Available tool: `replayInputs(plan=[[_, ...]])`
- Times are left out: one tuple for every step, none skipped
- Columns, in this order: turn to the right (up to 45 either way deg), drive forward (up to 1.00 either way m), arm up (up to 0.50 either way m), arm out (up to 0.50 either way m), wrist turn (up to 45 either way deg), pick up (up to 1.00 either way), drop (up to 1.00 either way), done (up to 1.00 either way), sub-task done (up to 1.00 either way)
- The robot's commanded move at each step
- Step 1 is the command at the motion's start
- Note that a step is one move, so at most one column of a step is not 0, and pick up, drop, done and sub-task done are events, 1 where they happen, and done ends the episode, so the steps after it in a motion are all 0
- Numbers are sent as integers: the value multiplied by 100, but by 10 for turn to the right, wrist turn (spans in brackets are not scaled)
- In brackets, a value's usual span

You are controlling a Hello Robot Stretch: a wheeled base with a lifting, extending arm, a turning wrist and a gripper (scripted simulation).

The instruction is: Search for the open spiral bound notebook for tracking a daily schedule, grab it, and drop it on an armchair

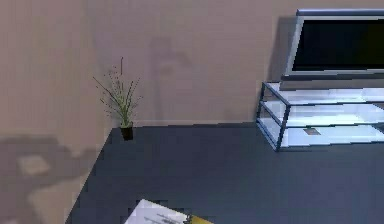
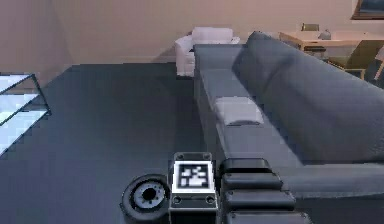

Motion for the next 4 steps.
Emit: replayInputs(plan=[[0, 15, 0, 0, 0, 0, 0, 0, 0], [450, 0, 0, 0, 0, 0, 0, 0, 0], [390, 0, 0, 0, 0, 0, 0, 0, 0], [0, 100, 0, 0, 0, 0, 0, 0, 0]])
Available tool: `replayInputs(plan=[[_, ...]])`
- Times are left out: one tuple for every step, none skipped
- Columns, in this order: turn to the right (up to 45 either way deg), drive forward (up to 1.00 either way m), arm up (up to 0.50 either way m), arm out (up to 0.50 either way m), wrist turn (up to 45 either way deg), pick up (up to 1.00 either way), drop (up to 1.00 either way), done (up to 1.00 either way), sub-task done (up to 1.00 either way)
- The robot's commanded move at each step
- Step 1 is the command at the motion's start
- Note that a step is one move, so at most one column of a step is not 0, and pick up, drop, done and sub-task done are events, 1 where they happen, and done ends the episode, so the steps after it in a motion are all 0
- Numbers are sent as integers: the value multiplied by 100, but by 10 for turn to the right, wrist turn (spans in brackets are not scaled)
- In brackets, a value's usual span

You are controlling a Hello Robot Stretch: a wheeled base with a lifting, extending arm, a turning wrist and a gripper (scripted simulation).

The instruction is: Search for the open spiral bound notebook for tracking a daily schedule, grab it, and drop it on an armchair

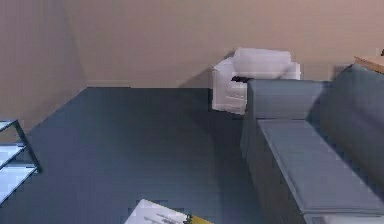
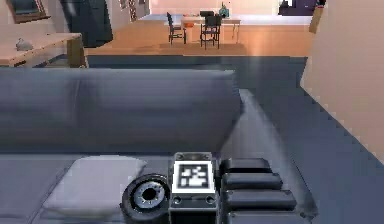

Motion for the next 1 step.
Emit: replayInputs(plan=[[0, 100, 0, 0, 0, 0, 0, 0, 0]])
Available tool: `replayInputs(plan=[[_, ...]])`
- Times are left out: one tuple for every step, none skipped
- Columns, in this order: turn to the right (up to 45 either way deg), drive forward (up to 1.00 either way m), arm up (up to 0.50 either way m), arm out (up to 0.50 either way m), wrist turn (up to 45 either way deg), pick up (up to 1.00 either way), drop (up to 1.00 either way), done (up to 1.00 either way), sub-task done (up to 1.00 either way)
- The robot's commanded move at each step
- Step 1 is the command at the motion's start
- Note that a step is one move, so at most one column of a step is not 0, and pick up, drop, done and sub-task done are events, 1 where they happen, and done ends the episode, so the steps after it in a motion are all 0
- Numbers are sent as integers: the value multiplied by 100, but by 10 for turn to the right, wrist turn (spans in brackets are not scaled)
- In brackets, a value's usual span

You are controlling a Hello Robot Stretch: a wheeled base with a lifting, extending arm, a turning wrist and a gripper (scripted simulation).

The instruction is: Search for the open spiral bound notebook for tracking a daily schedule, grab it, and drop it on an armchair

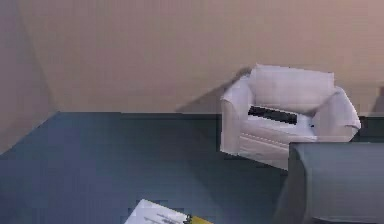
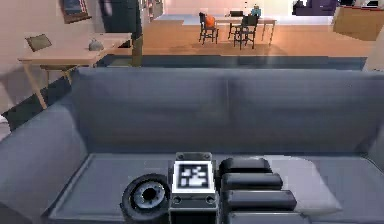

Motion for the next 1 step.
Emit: replayInputs(plan=[[0, 100, 0, 0, 0, 0, 0, 0, 0]])
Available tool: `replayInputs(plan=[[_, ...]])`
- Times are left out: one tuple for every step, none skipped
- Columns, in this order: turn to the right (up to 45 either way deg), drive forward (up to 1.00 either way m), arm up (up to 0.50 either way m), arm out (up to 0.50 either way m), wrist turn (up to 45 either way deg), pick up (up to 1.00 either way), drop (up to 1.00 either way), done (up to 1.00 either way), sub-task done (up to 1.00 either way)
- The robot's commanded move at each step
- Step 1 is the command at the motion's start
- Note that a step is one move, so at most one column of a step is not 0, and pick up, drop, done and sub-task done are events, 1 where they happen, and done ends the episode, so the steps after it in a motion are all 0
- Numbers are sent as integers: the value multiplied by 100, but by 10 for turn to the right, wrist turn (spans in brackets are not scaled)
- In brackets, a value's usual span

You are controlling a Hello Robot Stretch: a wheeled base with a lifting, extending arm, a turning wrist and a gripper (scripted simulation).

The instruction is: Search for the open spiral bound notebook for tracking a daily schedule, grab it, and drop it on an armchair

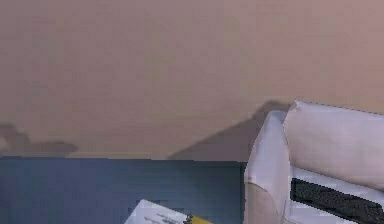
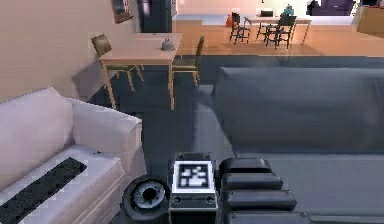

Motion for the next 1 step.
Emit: replayInputs(plan=[[30, 0, 0, 0, 0, 0, 0, 0, 0]])
